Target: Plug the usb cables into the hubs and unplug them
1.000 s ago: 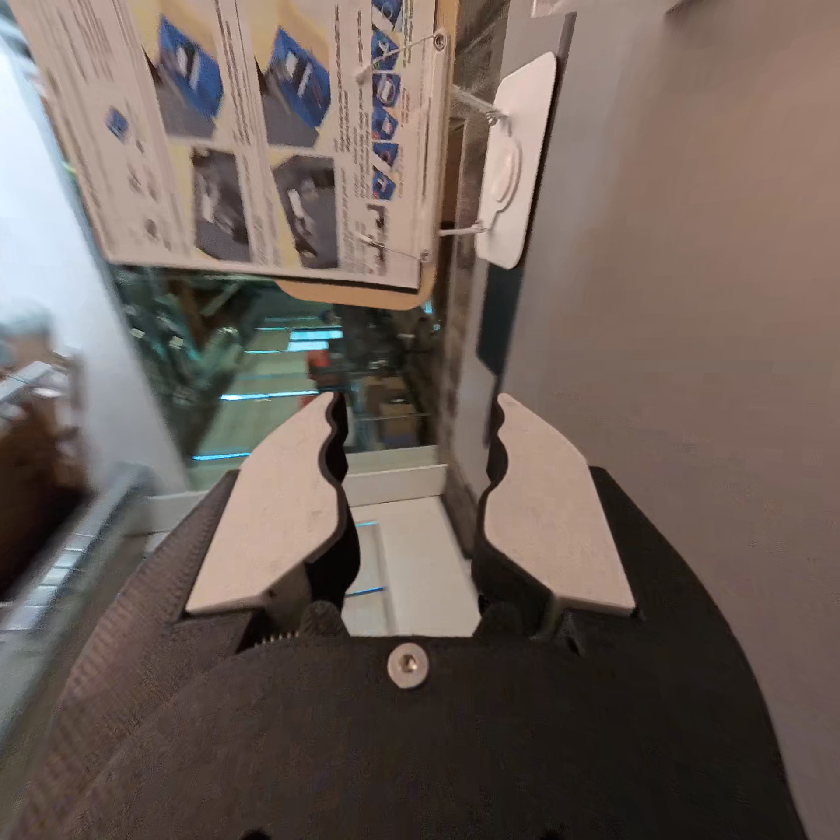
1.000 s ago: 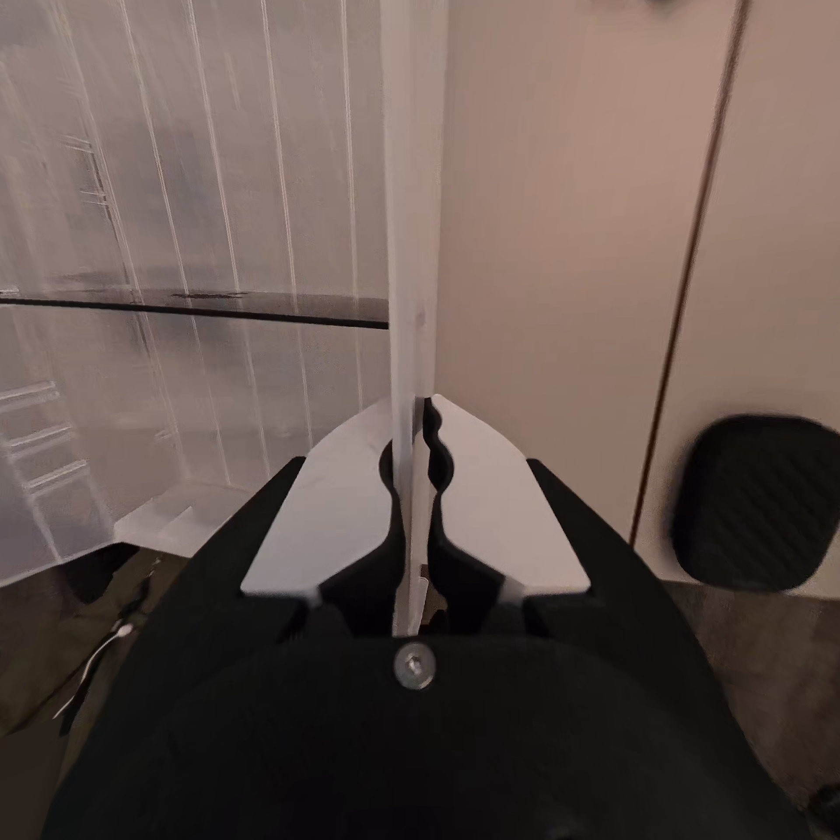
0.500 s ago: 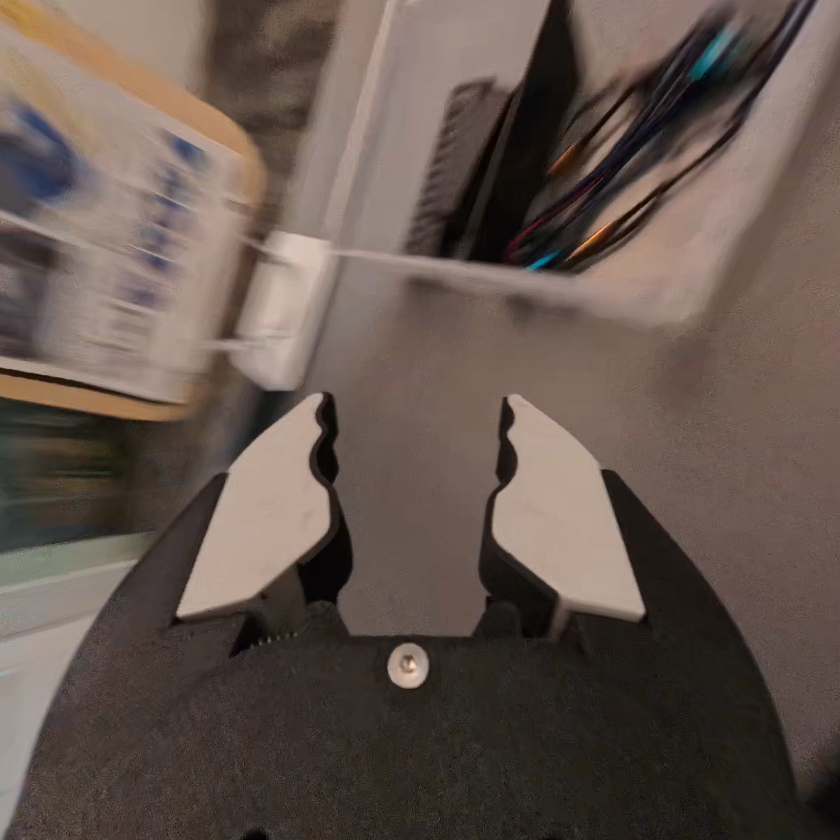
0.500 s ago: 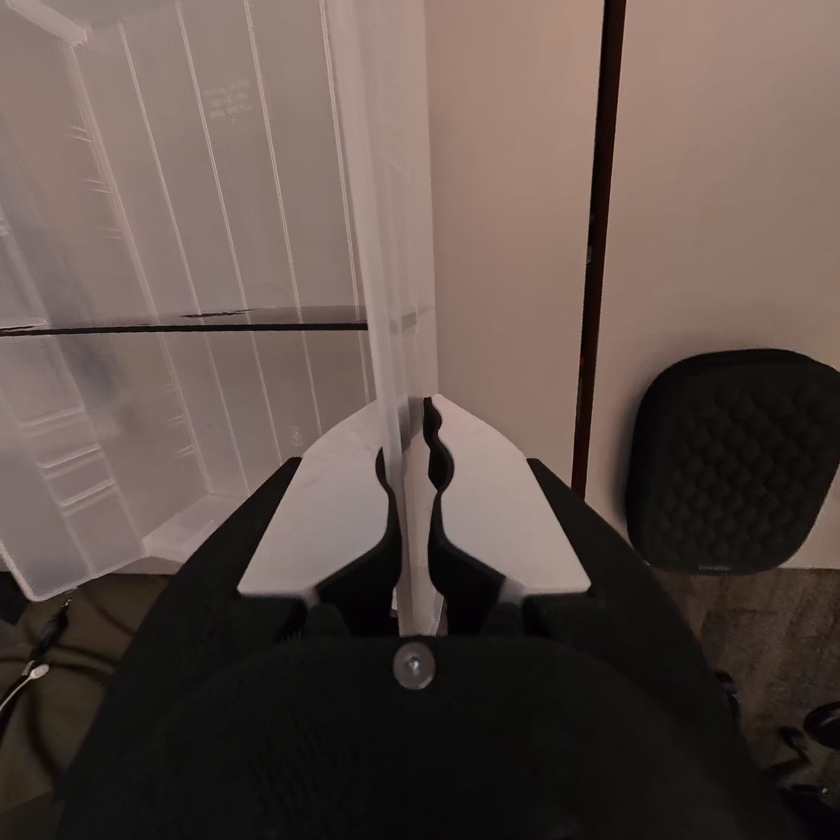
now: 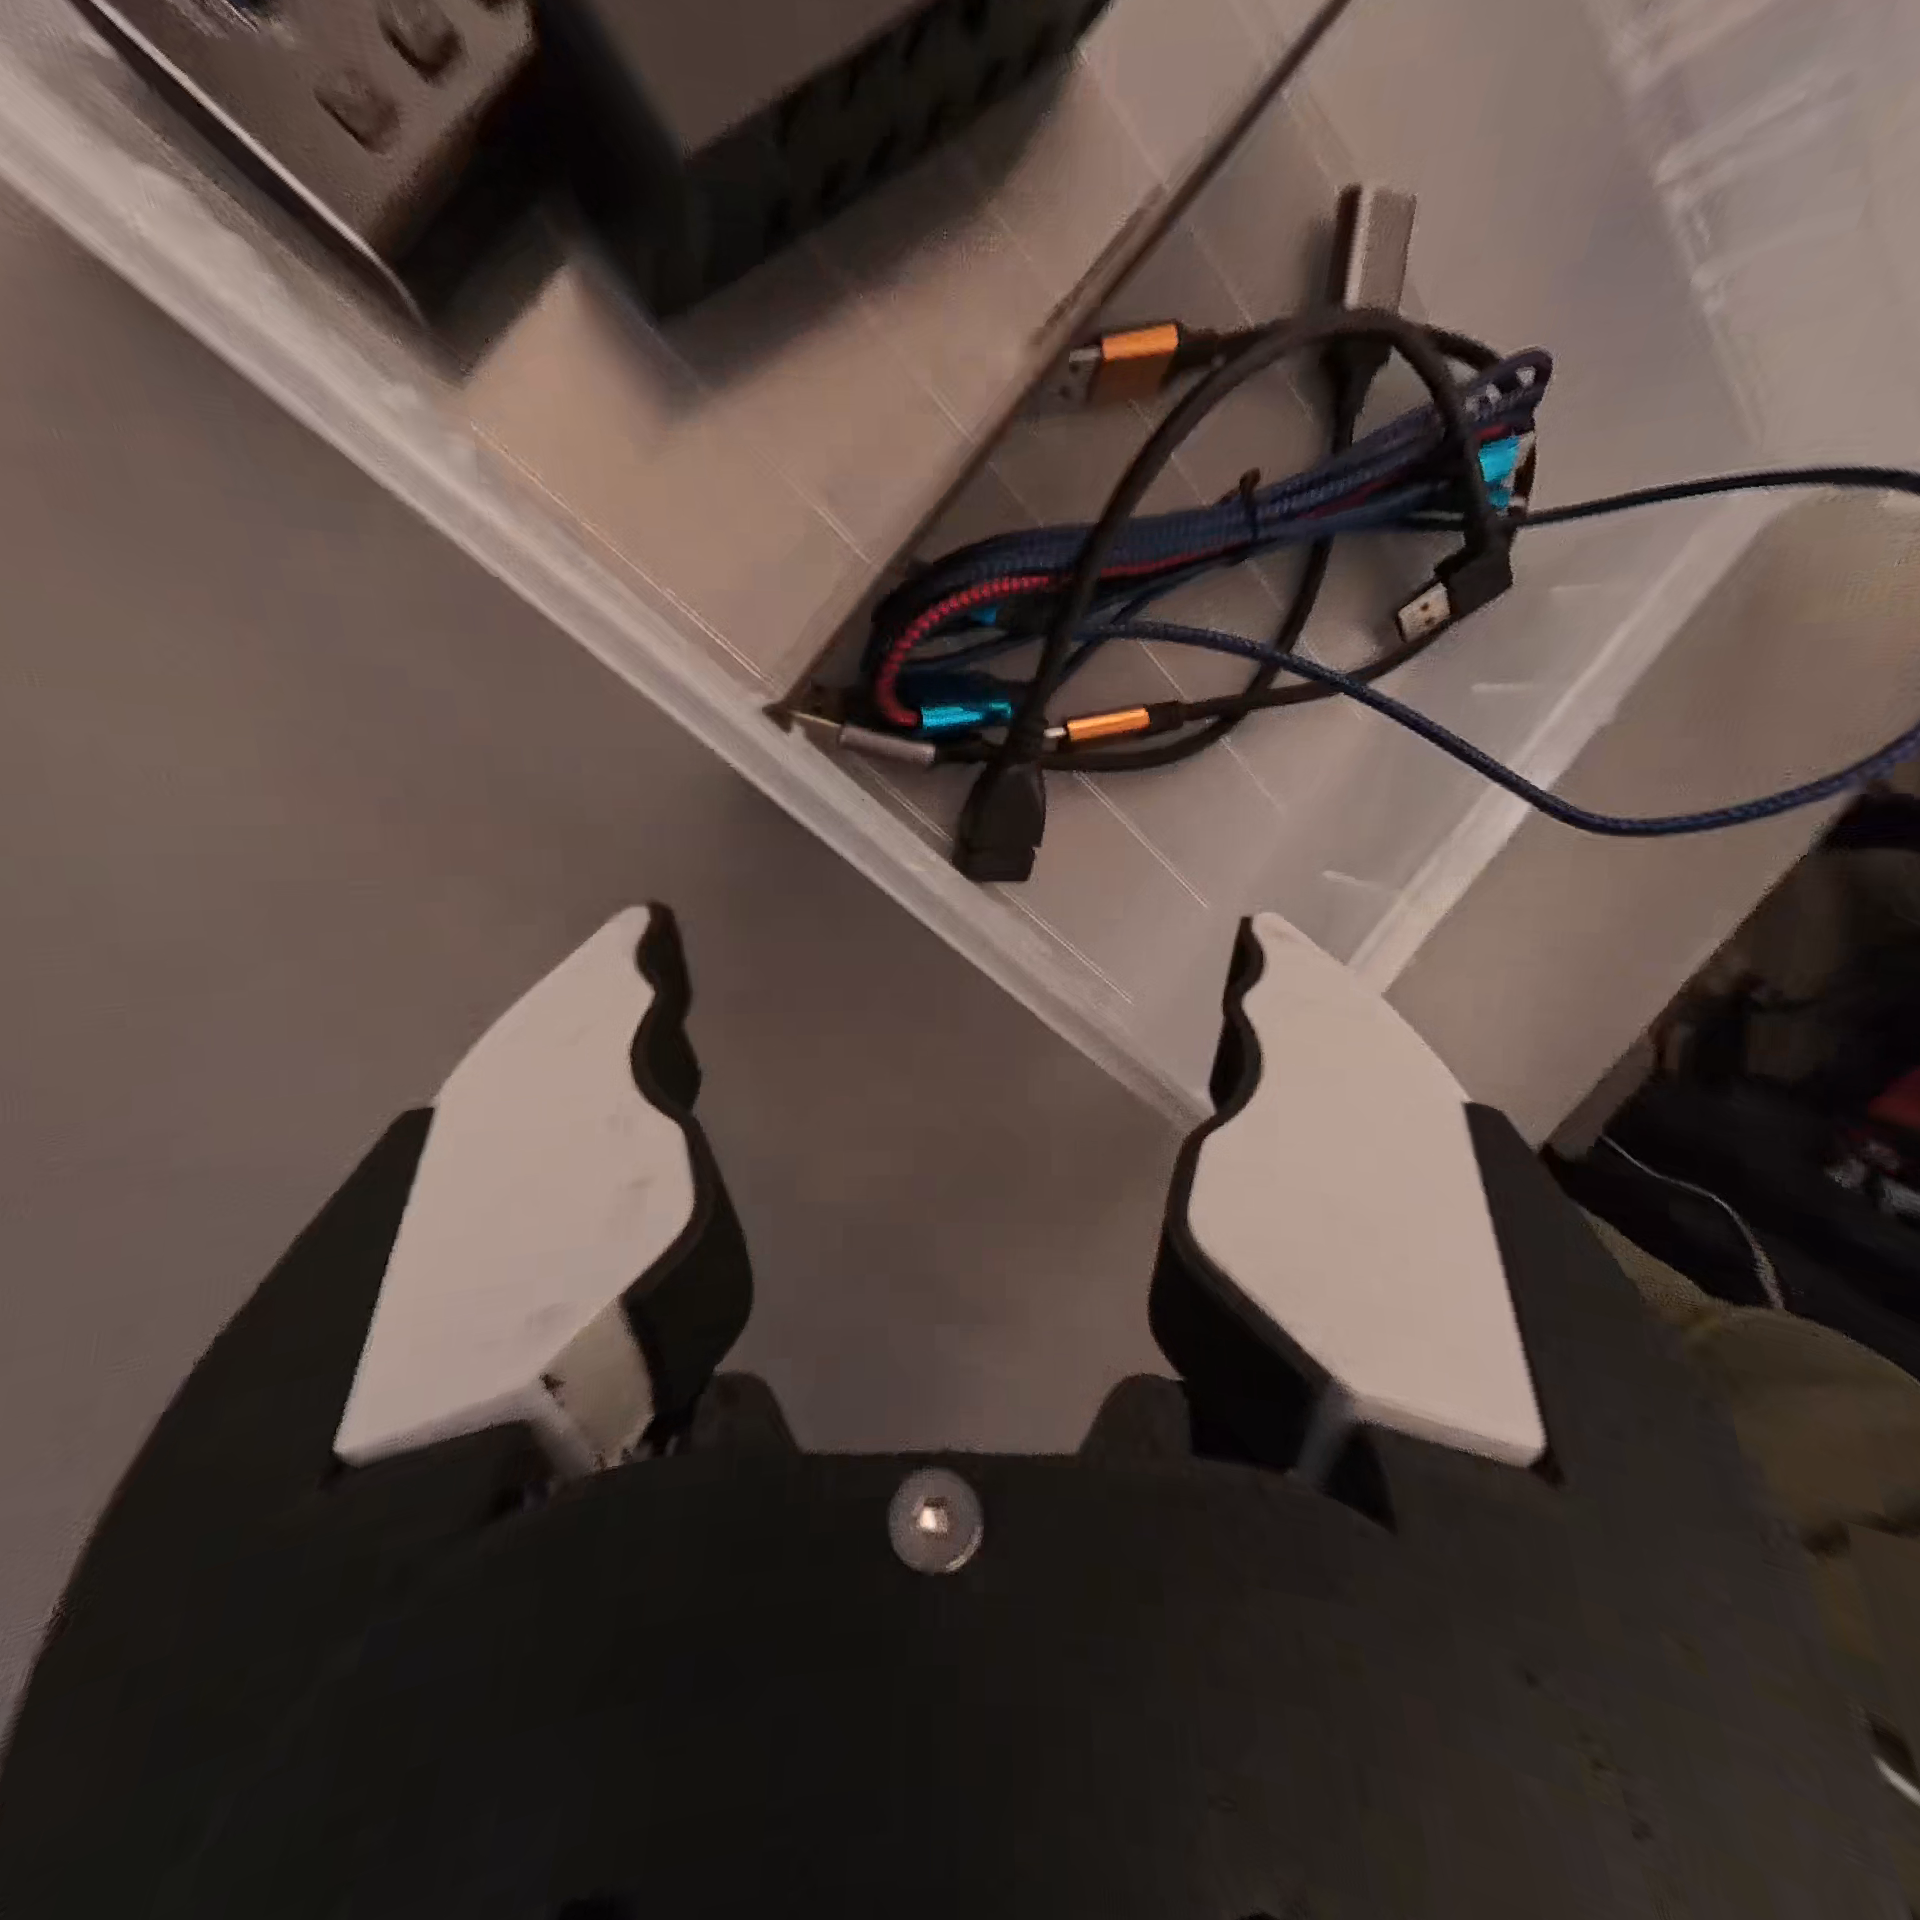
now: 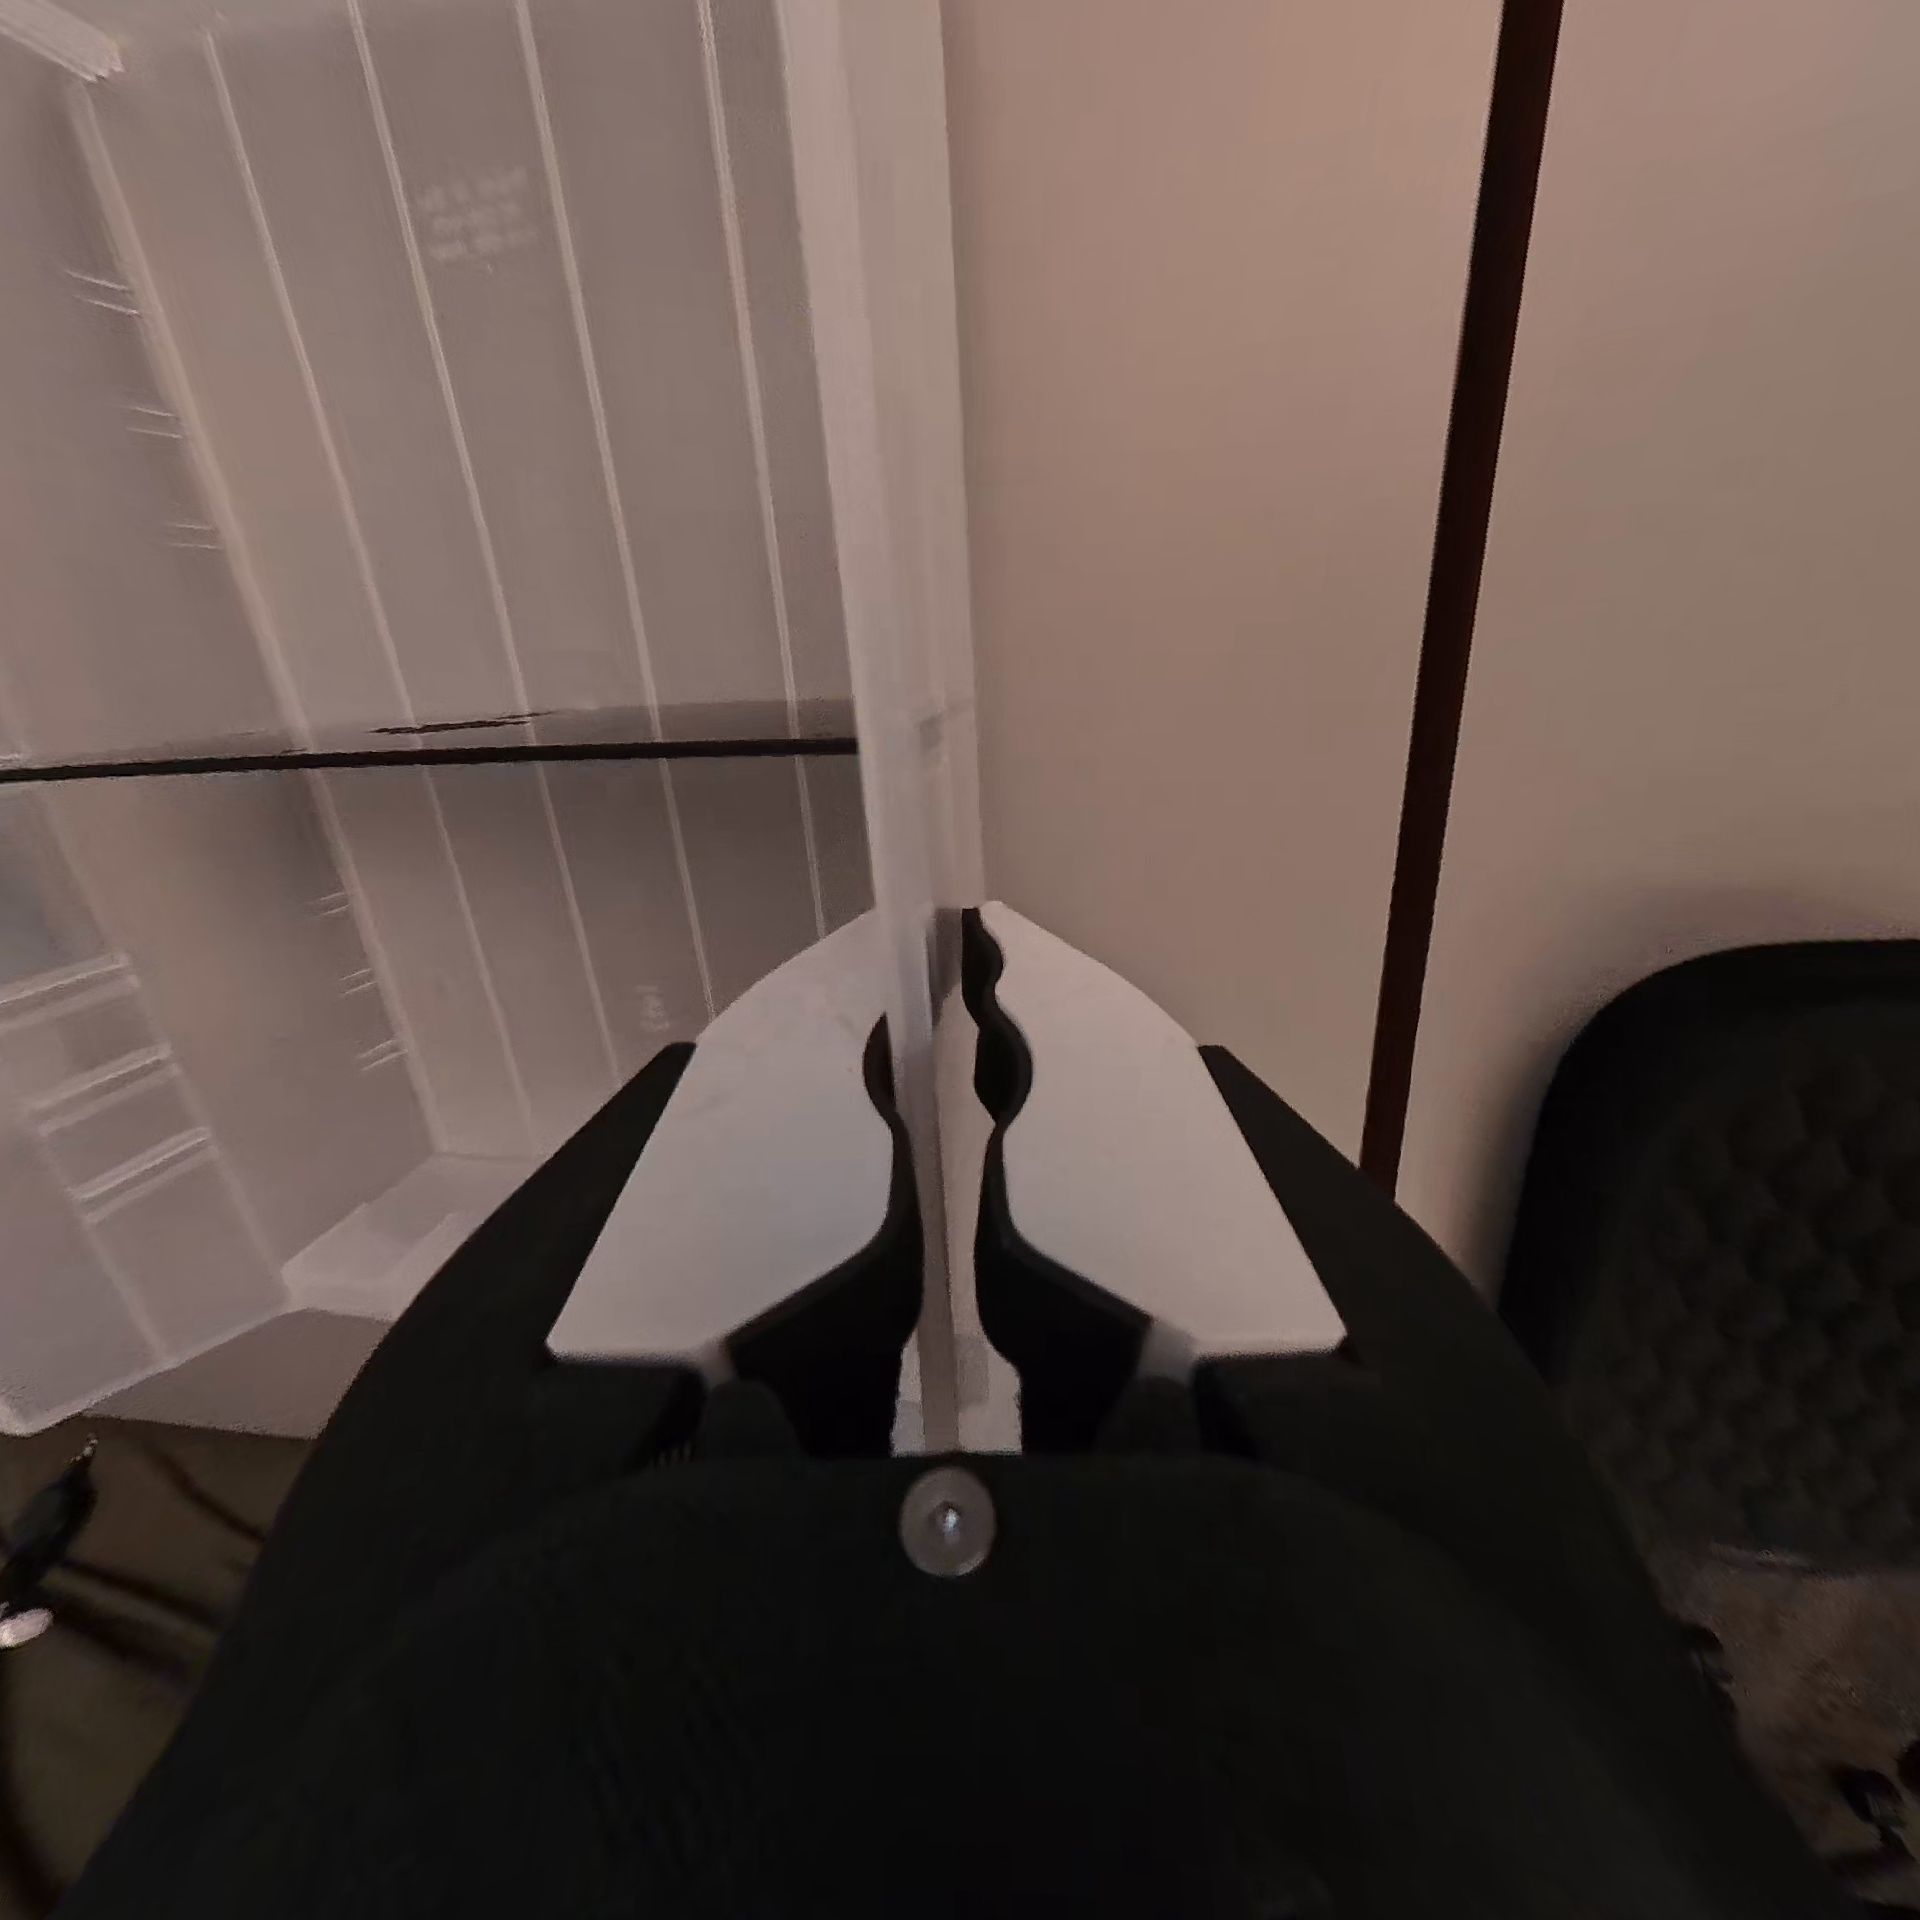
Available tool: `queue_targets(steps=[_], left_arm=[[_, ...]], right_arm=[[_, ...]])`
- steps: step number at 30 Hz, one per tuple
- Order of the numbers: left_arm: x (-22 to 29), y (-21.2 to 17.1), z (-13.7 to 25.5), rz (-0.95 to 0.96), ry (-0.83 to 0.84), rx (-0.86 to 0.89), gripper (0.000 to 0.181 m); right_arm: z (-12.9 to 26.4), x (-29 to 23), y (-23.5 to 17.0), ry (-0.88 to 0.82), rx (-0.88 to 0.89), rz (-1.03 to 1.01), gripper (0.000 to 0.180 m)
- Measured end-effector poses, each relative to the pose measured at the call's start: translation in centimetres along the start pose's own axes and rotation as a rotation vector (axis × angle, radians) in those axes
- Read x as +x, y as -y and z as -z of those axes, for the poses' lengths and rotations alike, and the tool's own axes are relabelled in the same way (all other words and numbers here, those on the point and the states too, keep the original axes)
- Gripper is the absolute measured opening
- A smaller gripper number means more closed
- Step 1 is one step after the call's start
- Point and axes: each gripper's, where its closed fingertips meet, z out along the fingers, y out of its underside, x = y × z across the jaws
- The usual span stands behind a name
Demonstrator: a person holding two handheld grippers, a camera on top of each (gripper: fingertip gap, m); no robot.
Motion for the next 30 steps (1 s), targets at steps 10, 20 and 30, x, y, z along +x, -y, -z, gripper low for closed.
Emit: queue_targets(steps=[10, 20, 30], left_arm=[[-3.8, -1.6, 2.8, 0.023, 0.090, -0.276, 0.026], [-15.6, -5.9, 8.6, 0.211, 0.148, -0.031, 0.005], [-29.3, -24.7, 19.2, 0.442, 0.284, 0.122, 0.004]], right_arm=[[-1.2, 0.3, 0.4, 0.039, 0.008, -0.002, 0.011], [3.6, -0.4, 2.8, -0.077, 0.350, 0.092, 0.057], [0.9, 1.1, -0.1, -0.023, 0.228, 0.108, 0.046]])
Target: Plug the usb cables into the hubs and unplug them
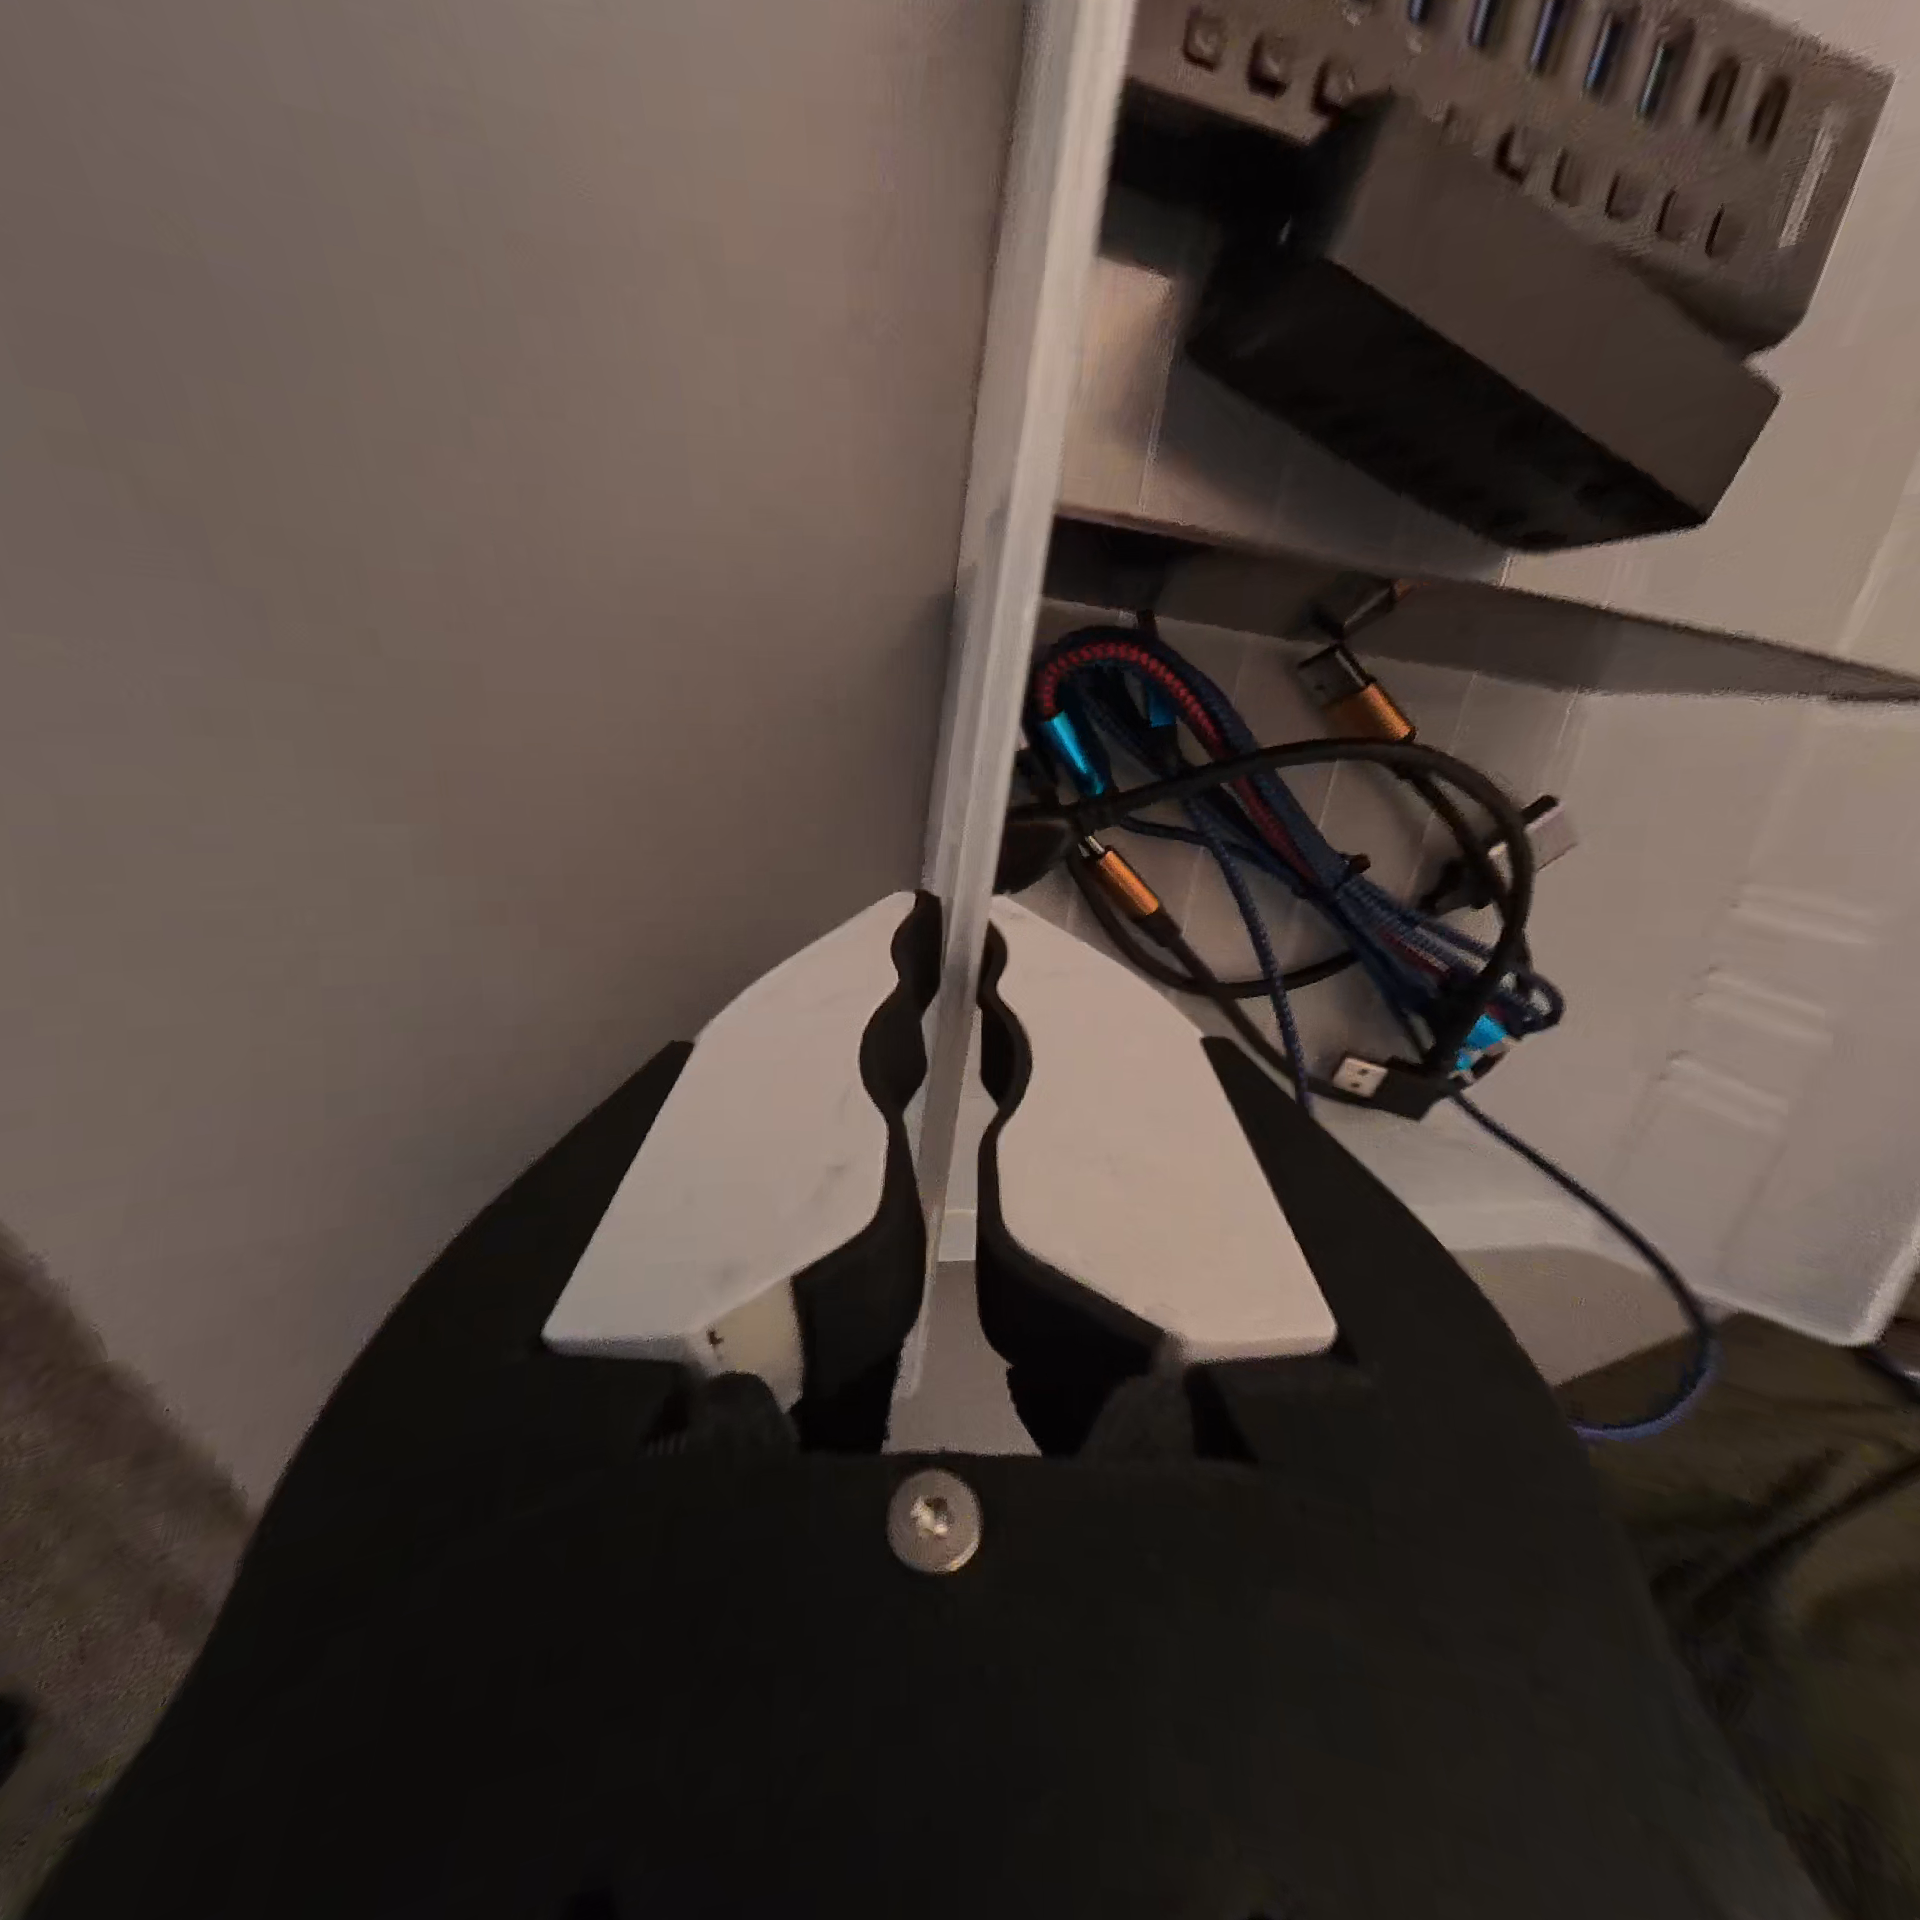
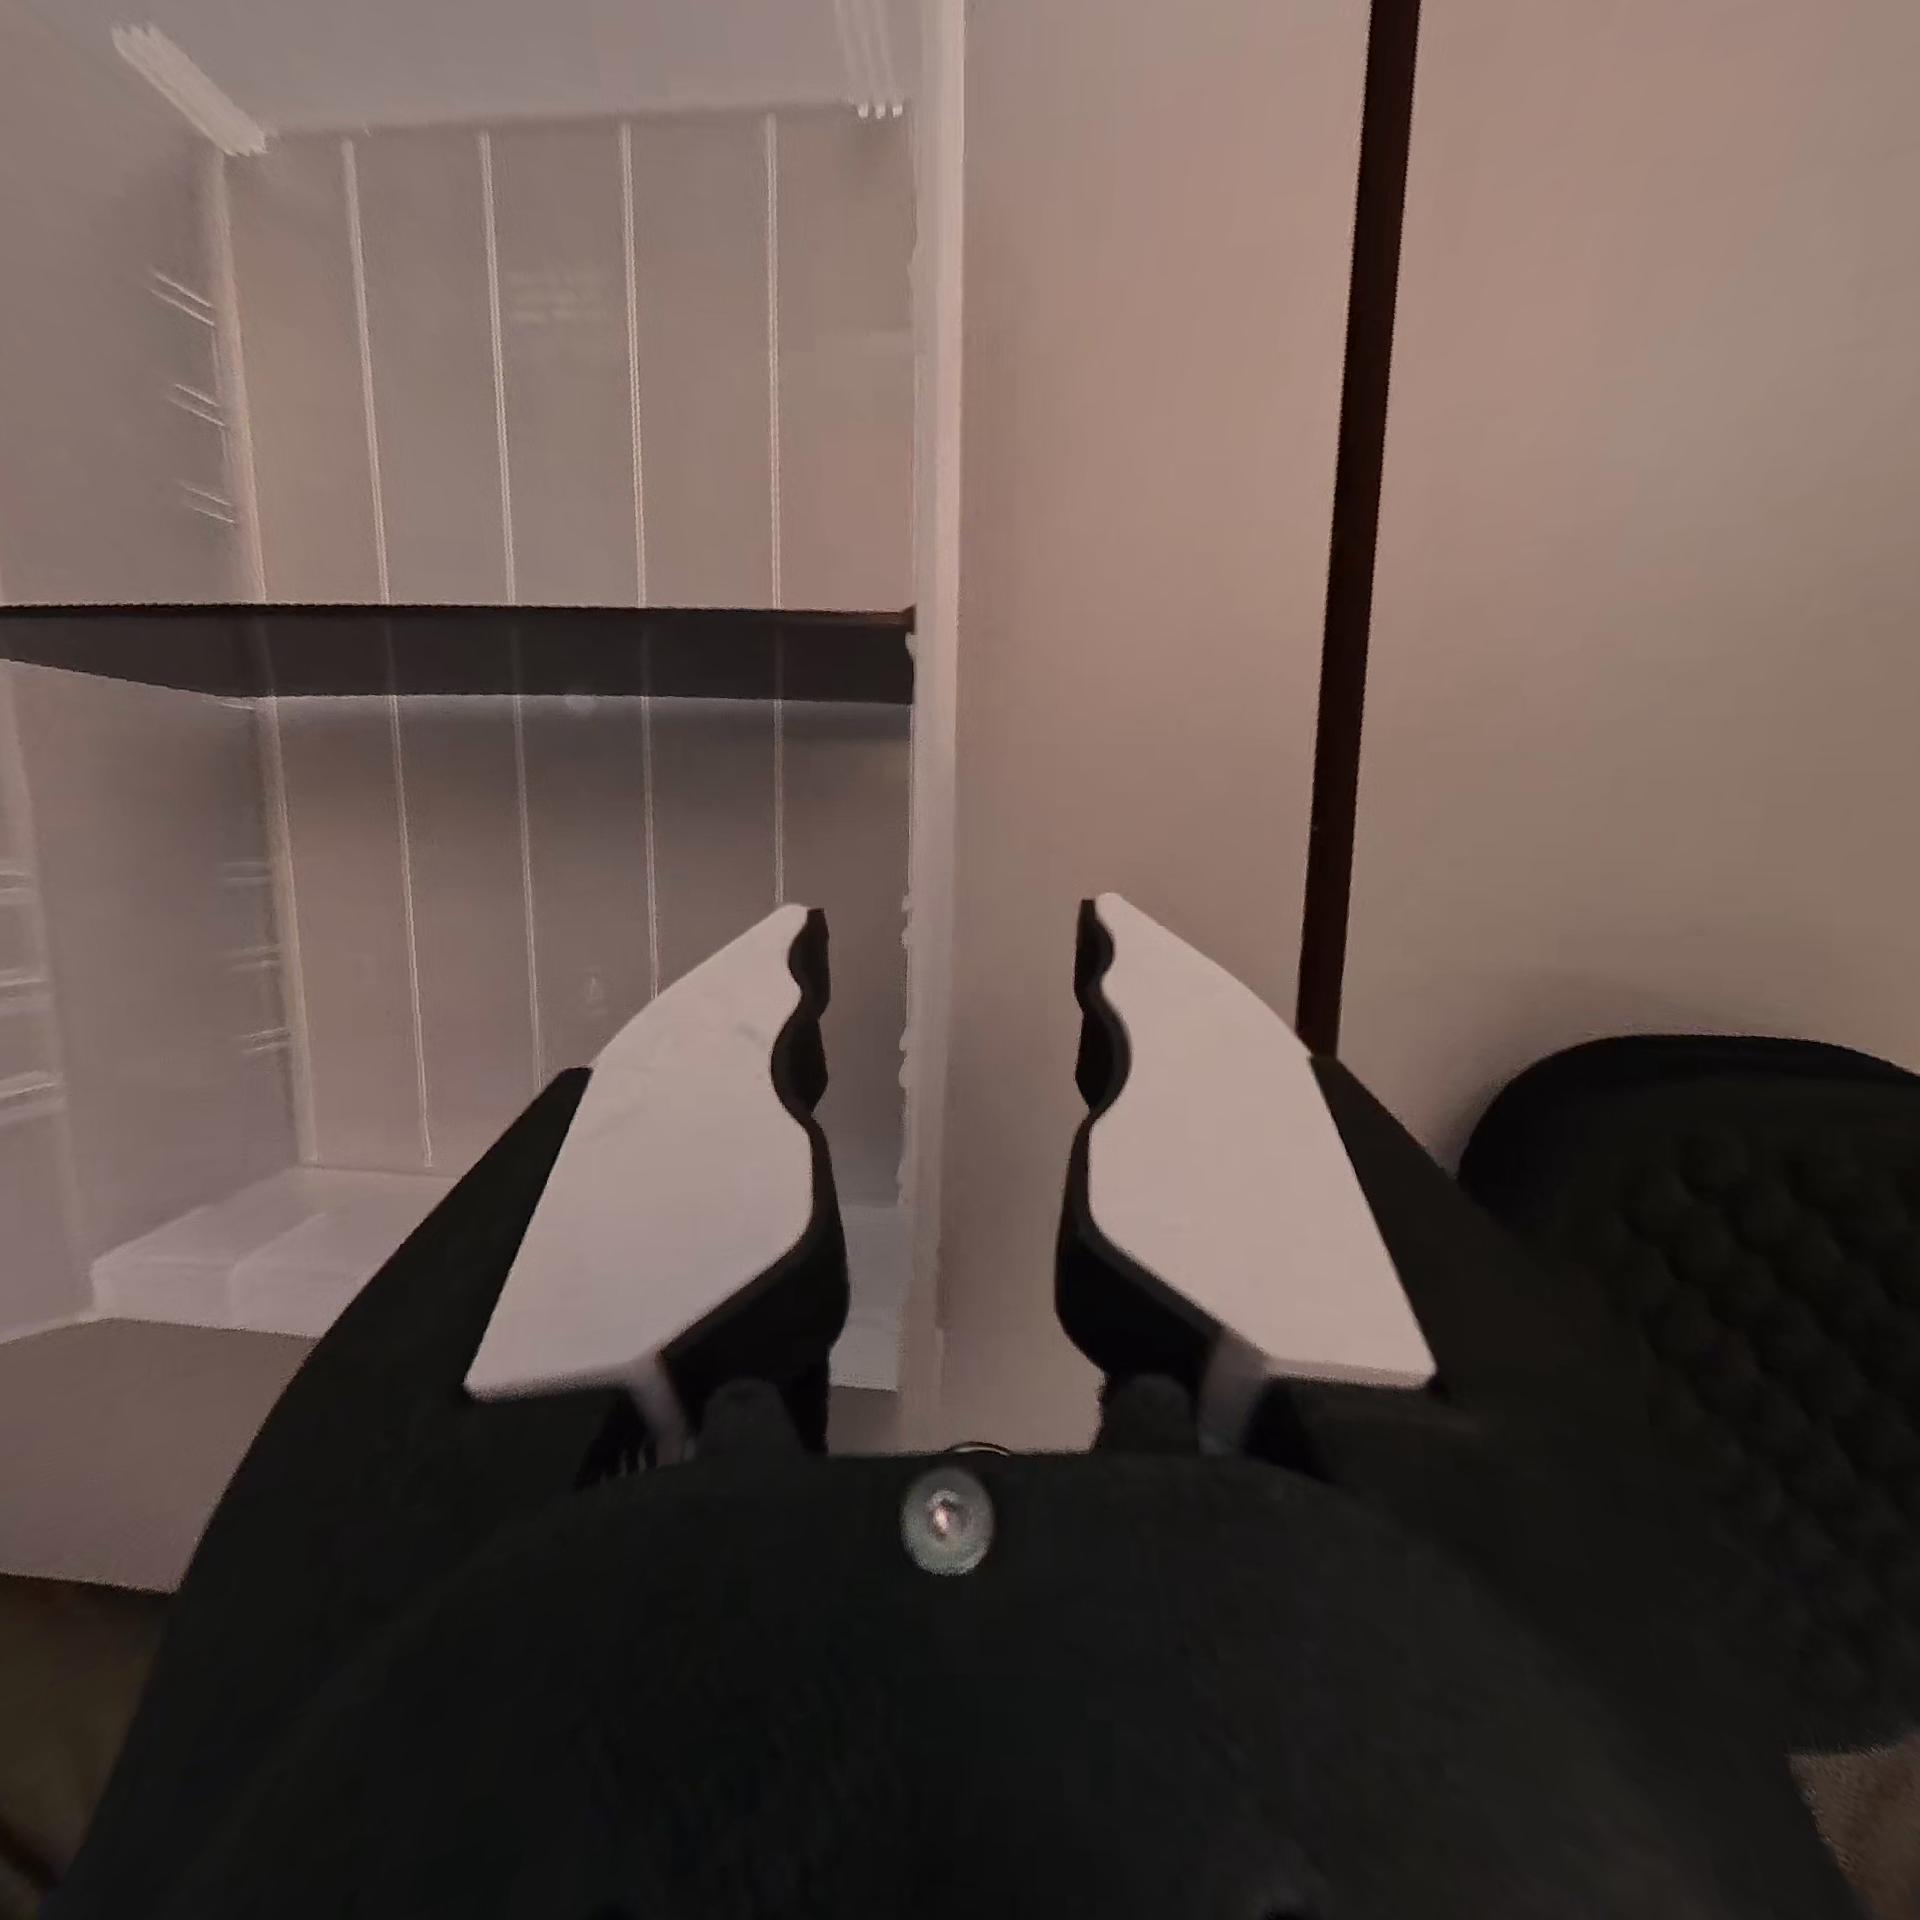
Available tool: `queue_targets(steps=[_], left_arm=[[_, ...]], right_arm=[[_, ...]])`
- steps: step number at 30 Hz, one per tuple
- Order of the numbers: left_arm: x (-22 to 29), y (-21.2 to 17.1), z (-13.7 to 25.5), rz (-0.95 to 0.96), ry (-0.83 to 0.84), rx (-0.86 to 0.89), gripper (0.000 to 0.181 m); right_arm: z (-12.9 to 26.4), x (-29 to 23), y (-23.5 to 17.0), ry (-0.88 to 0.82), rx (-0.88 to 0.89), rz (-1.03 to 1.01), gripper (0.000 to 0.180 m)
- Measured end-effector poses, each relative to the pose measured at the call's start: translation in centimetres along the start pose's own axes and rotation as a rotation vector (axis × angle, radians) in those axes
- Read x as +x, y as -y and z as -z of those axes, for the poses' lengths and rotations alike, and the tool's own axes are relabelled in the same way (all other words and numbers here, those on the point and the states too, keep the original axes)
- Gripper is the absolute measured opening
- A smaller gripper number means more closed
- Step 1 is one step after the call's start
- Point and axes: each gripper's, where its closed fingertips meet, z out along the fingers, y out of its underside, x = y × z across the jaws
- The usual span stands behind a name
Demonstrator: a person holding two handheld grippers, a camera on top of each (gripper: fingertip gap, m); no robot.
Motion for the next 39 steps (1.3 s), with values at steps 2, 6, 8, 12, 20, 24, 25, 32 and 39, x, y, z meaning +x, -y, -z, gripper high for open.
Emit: queue_targets(steps=[2, 6, 8, 12, 20, 24, 25, 32, 39], left_arm=[[-3.7, -2.2, 1.3, 0.030, 0.055, 0.007, 0.004], [-8.7, -5.1, 3.1, 0.164, 0.081, 0.047, 0.004], [-10.1, -5.6, 3.5, 0.205, 0.070, 0.091, 0.004], [-10.6, -5.6, 3.7, 0.286, -0.009, 0.167, 0.005], [-10.7, -5.6, 3.6, 0.318, 0.108, 0.205, 0.004], [-10.1, -5.9, 3.6, 0.324, 0.091, 0.221, 0.004], [-10.1, -5.9, 3.6, 0.313, 0.086, 0.227, 0.004], [-8.7, -0.8, 10.2, -0.012, 0.179, 0.603, 0.026], [-1.7, 5.8, 8.4, -0.642, 0.265, 0.543, 0.043]], right_arm=[[-0.7, -0.2, -0.7, 0.021, -0.037, -0.005, 0.042], [-1.1, -0.4, -2.1, 0.018, -0.138, 0.007, 0.011], [-1.2, -0.5, -2.8, 0.015, -0.186, 0.017, 0.007], [-1.2, -0.5, -3.0, 0.011, -0.198, -0.015, 0.006], [-1.2, -0.4, -3.0, 0.022, -0.163, -0.080, 0.006], [-1.2, -0.4, -3.1, 0.024, -0.146, -0.065, 0.006], [-1.2, -0.4, -3.1, 0.024, -0.141, -0.062, 0.006], [2.6, 1.4, -0.3, -0.165, 0.071, 0.032, 0.040], [13.6, -7.5, 9.3, -0.051, 0.881, 0.292, 0.038]])
